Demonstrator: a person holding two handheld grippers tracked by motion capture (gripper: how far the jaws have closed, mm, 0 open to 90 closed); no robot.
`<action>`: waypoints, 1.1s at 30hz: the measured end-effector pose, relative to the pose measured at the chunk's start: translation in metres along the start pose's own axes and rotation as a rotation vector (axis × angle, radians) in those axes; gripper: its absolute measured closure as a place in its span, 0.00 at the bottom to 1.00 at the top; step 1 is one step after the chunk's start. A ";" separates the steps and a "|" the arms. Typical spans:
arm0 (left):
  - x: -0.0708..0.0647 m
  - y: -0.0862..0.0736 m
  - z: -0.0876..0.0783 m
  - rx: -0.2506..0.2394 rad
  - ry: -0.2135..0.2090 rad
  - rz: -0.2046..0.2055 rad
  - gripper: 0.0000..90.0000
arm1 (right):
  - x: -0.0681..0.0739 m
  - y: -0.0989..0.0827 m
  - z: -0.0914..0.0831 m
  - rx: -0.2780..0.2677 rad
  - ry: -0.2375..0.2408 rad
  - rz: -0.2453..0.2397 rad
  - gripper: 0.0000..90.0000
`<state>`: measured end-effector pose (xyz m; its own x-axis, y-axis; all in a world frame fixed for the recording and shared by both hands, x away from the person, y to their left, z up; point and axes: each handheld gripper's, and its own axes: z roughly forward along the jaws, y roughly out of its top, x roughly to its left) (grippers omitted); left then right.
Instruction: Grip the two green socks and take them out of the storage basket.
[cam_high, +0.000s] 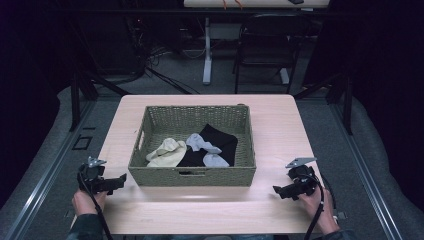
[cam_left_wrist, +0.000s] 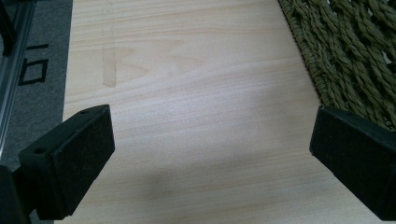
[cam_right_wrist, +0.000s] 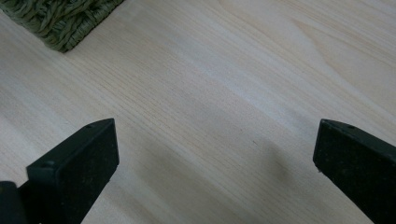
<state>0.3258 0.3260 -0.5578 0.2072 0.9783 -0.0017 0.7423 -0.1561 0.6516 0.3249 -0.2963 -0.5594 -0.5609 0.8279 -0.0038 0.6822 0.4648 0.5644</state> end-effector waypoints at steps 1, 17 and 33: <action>0.000 0.000 0.000 0.001 -0.001 -0.001 0.00 | 0.000 0.000 0.000 -0.003 0.004 0.003 0.00; 0.002 0.001 -0.002 0.021 0.016 0.013 0.00 | 0.003 0.001 0.002 0.010 0.004 -0.007 0.00; 0.006 0.017 -0.013 0.026 -0.029 0.008 0.00 | 0.002 0.001 0.004 0.011 0.016 0.009 0.00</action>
<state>0.3310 0.3311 -0.5367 0.2308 0.9728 -0.0188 0.7569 -0.1674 0.6317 0.3262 -0.2934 -0.5622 -0.5622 0.8269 0.0146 0.6921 0.4608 0.5555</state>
